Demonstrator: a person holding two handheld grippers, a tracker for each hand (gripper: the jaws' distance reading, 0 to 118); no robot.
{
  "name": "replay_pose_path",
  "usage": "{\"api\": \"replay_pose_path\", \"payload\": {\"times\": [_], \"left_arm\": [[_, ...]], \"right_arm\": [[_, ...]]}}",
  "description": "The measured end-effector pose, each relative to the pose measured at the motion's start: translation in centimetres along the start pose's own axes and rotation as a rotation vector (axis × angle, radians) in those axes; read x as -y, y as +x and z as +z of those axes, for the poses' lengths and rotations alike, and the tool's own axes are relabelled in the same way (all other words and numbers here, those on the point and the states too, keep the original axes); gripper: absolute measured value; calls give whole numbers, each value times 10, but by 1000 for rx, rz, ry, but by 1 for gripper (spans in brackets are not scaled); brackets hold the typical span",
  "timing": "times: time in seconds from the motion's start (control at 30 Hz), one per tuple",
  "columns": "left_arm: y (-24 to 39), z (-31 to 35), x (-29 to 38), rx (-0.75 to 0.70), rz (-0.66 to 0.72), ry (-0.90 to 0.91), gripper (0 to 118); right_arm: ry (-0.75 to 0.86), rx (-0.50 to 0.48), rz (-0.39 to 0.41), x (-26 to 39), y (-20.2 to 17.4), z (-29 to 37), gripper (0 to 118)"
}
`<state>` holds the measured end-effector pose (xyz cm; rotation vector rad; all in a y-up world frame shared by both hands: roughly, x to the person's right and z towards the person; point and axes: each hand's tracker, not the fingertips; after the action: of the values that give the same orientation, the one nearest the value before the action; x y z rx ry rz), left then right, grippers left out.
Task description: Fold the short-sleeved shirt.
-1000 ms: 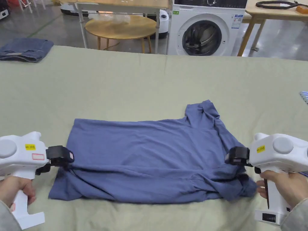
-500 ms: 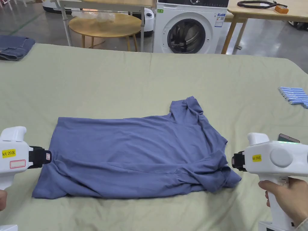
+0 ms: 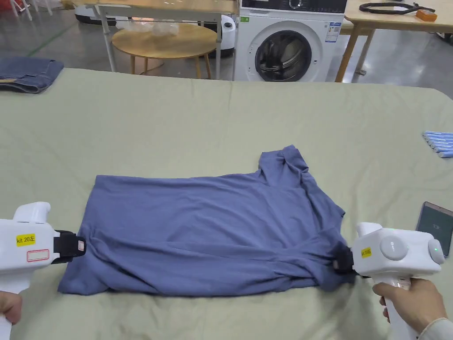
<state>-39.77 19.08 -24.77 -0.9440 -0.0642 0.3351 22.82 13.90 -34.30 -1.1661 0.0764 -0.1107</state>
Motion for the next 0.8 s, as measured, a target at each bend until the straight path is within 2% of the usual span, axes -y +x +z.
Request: {"api": "replay_pose_path", "payload": {"times": [0.03,0.07,0.1,0.13,0.17,0.2,0.23,0.4,0.47,0.5,0.57,0.6,0.63,0.67,0.7,0.73,0.8], "left_arm": [[-2,0,0,-13,-4,2,0],[-4,1,0,-19,-8,0,6],[-5,2,-1,-34,-15,-1,6],[-7,1,-3,-57,-20,-5,30],[-10,-2,-5,-96,-17,-25,61],[-12,-6,-4,-136,-11,-51,98],[-15,-10,-2,-146,0,-66,106],[-31,-57,16,-225,14,-185,106],[-30,-70,25,-186,13,-216,103],[-25,-70,26,-234,-59,-198,99],[-8,-59,31,-313,-160,-227,80],[-6,-52,26,-281,-181,-225,51],[-4,-45,23,-269,-156,-216,17],[-12,-44,17,-237,-154,-203,0],[-12,-44,18,-162,-116,-200,0],[-16,-42,16,-194,-100,-191,0],[-22,-39,15,-117,-25,-204,0]], "right_arm": [[20,-5,-12,2,-3,1,3],[16,27,5,1,-8,4,3],[11,19,50,0,-8,-1,3],[32,33,62,0,-9,-1,3],[23,34,47,-1,-7,-2,3],[19,33,38,-4,-5,-1,3],[24,25,20,0,-4,-1,3],[19,23,12,5,-7,2,3],[17,27,20,5,-7,4,3],[15,28,22,4,-6,-1,3],[15,33,28,4,-6,0,3],[17,36,30,5,-7,2,3],[21,37,32,9,-12,6,3],[29,34,33,11,-13,10,3],[34,31,34,13,-14,13,3],[47,41,43,16,-15,17,3],[75,50,56,16,-13,19,3]]}}
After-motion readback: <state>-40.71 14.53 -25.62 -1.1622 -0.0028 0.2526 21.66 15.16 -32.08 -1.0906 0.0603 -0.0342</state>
